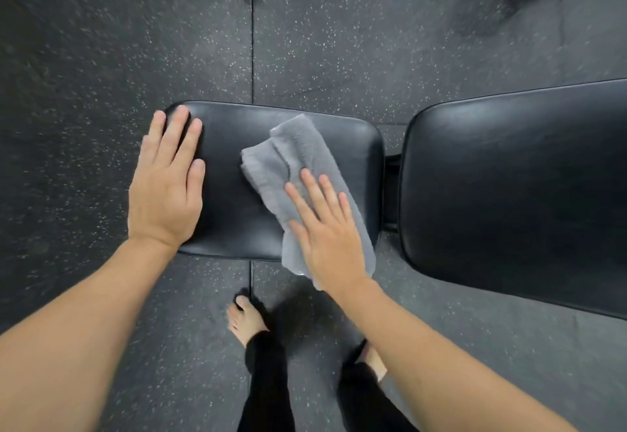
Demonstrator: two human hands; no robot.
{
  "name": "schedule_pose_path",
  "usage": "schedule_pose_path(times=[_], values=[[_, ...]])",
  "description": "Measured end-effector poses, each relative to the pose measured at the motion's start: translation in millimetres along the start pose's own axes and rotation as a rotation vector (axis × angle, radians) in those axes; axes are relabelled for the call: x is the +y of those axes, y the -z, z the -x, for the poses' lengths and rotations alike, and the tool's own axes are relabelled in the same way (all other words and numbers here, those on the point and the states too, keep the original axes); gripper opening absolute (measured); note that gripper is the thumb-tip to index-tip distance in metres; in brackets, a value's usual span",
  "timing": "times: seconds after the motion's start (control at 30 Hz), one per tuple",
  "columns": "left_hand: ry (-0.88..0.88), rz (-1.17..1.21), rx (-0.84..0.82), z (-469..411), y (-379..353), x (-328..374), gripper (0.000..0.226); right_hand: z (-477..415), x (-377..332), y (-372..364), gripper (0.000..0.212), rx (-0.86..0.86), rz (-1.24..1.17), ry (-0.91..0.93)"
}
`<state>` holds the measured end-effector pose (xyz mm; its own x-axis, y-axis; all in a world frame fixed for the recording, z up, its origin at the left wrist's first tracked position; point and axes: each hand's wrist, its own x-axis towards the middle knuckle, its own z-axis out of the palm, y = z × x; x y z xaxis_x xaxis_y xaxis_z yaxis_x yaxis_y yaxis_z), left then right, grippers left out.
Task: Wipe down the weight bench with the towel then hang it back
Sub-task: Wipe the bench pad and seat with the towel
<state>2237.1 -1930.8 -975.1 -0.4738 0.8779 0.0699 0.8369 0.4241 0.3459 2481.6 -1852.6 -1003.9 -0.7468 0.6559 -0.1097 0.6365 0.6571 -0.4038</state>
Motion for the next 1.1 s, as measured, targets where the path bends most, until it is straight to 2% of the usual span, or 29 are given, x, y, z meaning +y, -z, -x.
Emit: schedule_pose_path(times=[0.1, 0.17, 0.23, 0.4, 0.5, 0.6, 0.7, 0.73, 0.8, 0.83, 0.9, 1.03, 1.1], values=[[-0.003, 0.031, 0.020, 0.4, -1.2, 0.8, 0.050, -37.4, 36.4, 13.5, 0.054, 0.027, -0.047, -0.186], [-0.008, 0.057, 0.036, 0.5, -1.7, -0.9, 0.049, -76.3, 39.8, 20.5, 0.053, 0.092, -0.108, -0.340], [0.002, 0.098, 0.057, 1.3, -2.5, -3.4, 0.049, -107.7, 27.4, 21.9, 0.050, 0.162, -0.136, -0.411], [0.152, 0.364, 0.128, 2.4, 5.2, -2.3, 0.051, -151.3, -17.5, 15.4, 0.034, 0.258, -0.137, -0.292], [0.207, 0.527, 0.133, -0.1, 9.9, -4.3, 0.051, -172.6, -47.6, 17.9, 0.034, 0.241, -0.085, -0.255], [0.391, 0.812, 0.152, -2.3, 14.8, -5.3, 0.053, -185.9, -86.5, 13.5, 0.034, 0.181, -0.016, -0.148], [0.533, 0.811, 0.364, -2.8, 26.7, -14.4, 0.047, -184.2, -128.9, 8.1, 0.030, 0.126, -0.033, 0.089], [0.542, 0.784, 0.424, -4.1, 31.6, -20.4, 0.045, -180.5, -139.0, 7.0, 0.028, 0.098, -0.024, 0.232], [0.491, 0.733, 0.435, -8.3, 41.3, -32.1, 0.043, -170.6, -148.6, 5.4, 0.030, 0.020, 0.065, 0.490], [0.429, 0.685, 0.404, -10.9, 46.3, -35.8, 0.043, -168.3, -146.3, 5.7, 0.032, 0.003, 0.081, 0.518], [0.283, 0.577, 0.324, -17.4, 55.1, -34.8, 0.041, -168.6, -132.2, 8.9, 0.035, 0.061, 0.040, 0.361], [0.131, 0.508, 0.175, -28.2, 62.3, -17.9, 0.038, -160.0, -58.1, 24.1, 0.033, 0.150, -0.119, -0.247], [0.079, 0.503, 0.107, -28.6, 58.7, -8.0, 0.036, -139.1, -19.9, 29.4, 0.035, 0.166, -0.150, -0.355]])
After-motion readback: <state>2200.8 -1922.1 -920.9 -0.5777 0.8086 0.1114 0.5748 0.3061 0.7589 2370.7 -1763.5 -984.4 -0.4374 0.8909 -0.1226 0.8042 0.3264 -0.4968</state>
